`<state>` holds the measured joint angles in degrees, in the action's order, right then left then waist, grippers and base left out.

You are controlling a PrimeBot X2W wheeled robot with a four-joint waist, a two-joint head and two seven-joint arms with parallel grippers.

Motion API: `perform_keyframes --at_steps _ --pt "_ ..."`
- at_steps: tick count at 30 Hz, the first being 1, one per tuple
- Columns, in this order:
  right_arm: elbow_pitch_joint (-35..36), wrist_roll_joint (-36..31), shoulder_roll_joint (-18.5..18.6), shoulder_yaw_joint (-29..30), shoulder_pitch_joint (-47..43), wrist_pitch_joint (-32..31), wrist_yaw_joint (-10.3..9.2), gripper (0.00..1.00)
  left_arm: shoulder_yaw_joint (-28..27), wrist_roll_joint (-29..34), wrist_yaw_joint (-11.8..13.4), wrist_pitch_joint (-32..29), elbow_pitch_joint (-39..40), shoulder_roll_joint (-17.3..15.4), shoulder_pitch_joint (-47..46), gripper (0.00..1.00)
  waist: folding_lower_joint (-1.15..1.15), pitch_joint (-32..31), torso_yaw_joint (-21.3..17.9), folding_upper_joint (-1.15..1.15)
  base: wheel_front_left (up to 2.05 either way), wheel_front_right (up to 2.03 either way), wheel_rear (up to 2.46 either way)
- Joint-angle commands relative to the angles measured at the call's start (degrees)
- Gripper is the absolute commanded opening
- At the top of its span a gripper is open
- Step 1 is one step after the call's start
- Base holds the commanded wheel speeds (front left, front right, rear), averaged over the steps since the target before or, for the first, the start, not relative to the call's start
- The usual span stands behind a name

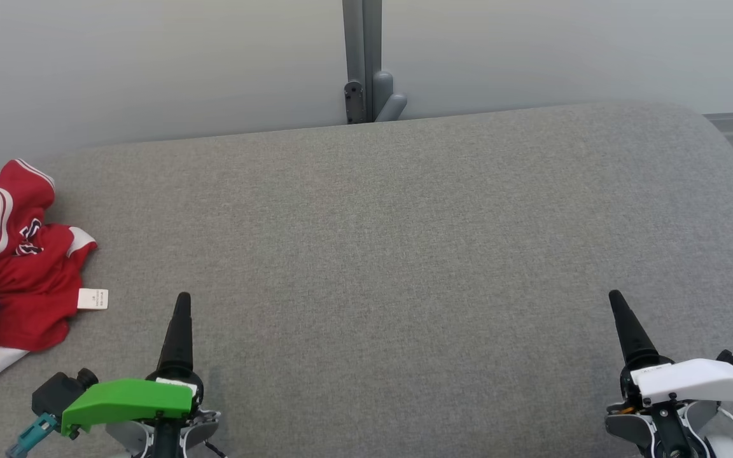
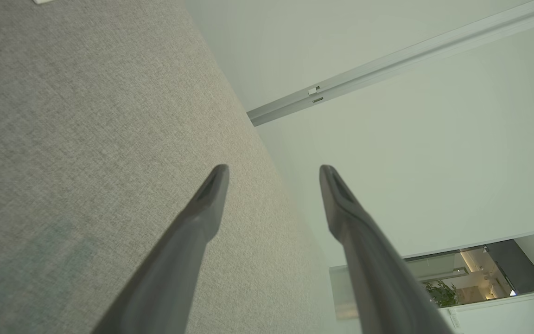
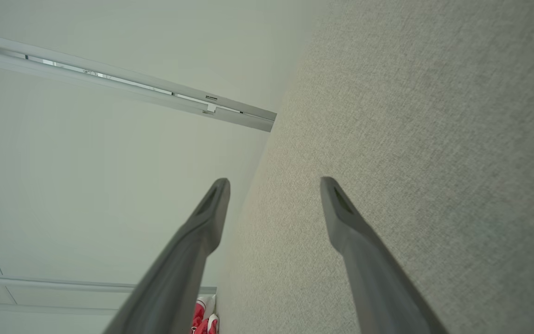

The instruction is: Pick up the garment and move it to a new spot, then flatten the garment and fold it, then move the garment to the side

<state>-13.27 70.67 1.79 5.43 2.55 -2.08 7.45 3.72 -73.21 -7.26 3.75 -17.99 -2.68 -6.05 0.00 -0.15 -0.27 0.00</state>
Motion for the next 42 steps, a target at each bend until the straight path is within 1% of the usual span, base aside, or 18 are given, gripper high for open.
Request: perform_keyframes --at_steps 1,17,22,23,32,42 --pt "1.05 -0.96 0.52 -0.34 1.12 0.42 0.02 1.0 -0.21 1.27 -0.12 0.43 0.99 -0.1 -0.46 1.0 0.0 0.01 0.0 0.0 0.0 0.0 0.0" --pt "2.52 -17.68 0.7 -5.55 1.42 4.61 0.03 1.0 0.03 13.23 -0.12 3.15 3.09 -0.13 0.67 1.0 0.0 -0.32 0.0 0.0 0.0 0.0 0.0" --pt "3.11 -22.86 0.75 -7.35 0.94 5.71 0.03 1.0 0.38 17.74 0.33 3.89 3.77 -0.15 1.18 1.0 0.0 -0.65 -0.04 0.0 0.0 0.0 0.0" --pt "3.11 -22.86 0.75 -7.35 0.94 5.71 0.03 1.0 0.38 17.74 0.33 3.89 3.77 -0.15 1.18 1.0 0.0 -0.65 -0.04 0.0 0.0 0.0 0.0" --pt "3.87 -30.63 0.89 -10.83 0.57 7.6 0.03 1.0 1.15 25.34 1.38 5.1 5.39 -0.18 2.16 1.0 0.0 -1.21 -0.03 0.0 0.0 0.0 0.0" --pt "4.4 -38.37 0.99 -12.62 0.64 9.47 0.03 1.0 2.04 33.56 2.73 6.32 6.67 -0.21 3.08 1.0 0.0 -1.52 -0.09 0.0 0.0 0.0 0.0"
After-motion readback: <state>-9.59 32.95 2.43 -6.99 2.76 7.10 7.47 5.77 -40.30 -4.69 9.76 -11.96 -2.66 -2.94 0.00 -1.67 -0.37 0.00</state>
